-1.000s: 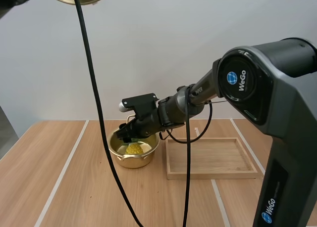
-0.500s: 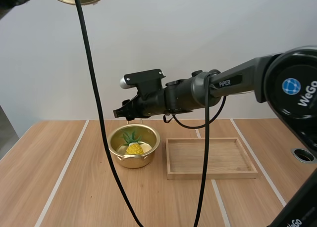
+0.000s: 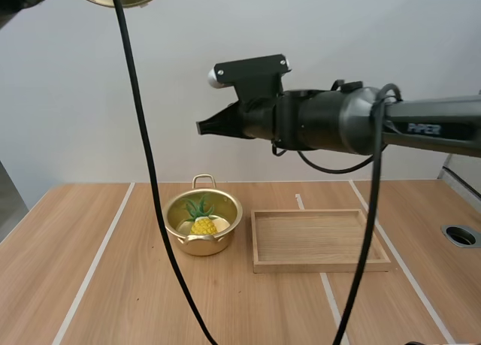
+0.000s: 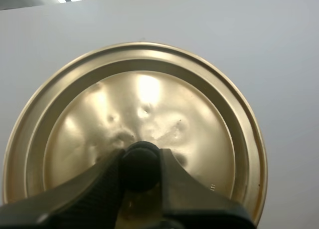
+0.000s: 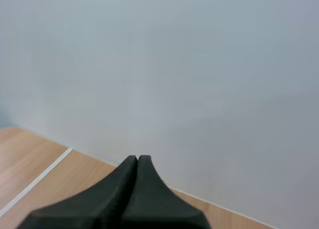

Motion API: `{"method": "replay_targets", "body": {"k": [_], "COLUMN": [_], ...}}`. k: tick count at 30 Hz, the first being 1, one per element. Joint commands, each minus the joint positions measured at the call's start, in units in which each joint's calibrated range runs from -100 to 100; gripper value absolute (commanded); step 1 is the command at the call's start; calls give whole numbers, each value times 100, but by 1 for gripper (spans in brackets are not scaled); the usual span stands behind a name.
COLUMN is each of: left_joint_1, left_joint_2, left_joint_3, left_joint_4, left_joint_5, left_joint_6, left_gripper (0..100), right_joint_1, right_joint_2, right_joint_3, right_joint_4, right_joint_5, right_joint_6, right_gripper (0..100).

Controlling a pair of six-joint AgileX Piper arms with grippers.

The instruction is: Open the pot, put the pineapple inside, and close it

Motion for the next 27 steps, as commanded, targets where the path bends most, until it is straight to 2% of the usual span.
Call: {"method": "replay_targets", "body": {"k": [1,5,10,17,27], "left_joint_1": [6,6,6,6,6], "left_joint_2": [-38,-38,-38,-38,-38], "left_joint_3": [-32,-32,-32,-32,-32], "left_joint_4": [-88,-88,-88,-88,-88], "left_joint_5": [-121,-121,-121,-121,-121], "left_joint_6": [-59,-59,-59,-59,-59], "left_gripper": [0,0,0,0,0], "right_joint_1": [-63,-369,-766,-829,-1123], "right_joint_2": [-321,-680,-1450,-2405,-3558], "right_joint_3": [-18,-4,-4,21,149], "right_joint_4": [11,11,11,11,11], "right_joint_5": [-1034,-1354,-267,-356,-333], "right_joint_6": [0,0,0,0,0], "right_gripper": [0,0,0,0,0]}}
